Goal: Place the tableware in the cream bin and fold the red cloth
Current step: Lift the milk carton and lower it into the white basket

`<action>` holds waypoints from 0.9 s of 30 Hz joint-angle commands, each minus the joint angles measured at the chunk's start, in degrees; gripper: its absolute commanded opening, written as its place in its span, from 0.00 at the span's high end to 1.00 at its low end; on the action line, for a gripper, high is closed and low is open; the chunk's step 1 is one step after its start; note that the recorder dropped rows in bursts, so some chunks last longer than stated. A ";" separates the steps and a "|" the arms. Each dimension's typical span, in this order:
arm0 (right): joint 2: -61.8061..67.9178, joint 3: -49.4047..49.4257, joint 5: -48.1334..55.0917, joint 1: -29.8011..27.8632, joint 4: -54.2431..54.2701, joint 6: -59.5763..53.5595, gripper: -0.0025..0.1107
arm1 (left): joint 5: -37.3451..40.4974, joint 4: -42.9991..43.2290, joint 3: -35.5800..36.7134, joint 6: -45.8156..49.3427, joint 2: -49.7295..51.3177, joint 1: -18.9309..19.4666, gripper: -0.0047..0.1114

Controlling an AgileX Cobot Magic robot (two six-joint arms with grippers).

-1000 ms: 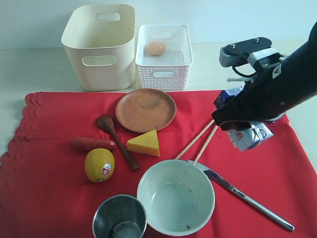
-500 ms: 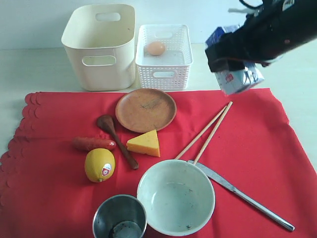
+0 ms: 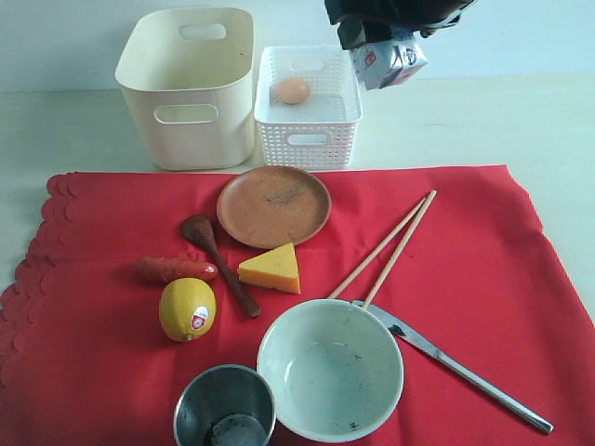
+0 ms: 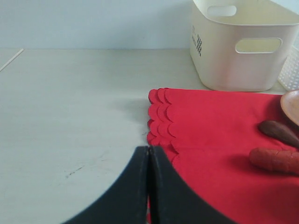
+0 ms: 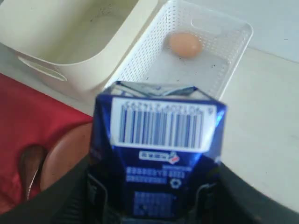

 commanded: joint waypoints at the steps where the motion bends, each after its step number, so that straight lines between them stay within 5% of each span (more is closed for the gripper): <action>1: 6.14 -6.37 0.23 0.08 0.38 -1.48 0.98 | -0.39 0.00 0.21 -0.16 -0.38 0.17 0.96; 27: 30.37 -27.34 -5.76 0.08 1.59 -1.48 0.98 | -0.39 0.00 0.21 -0.27 -0.38 0.17 0.96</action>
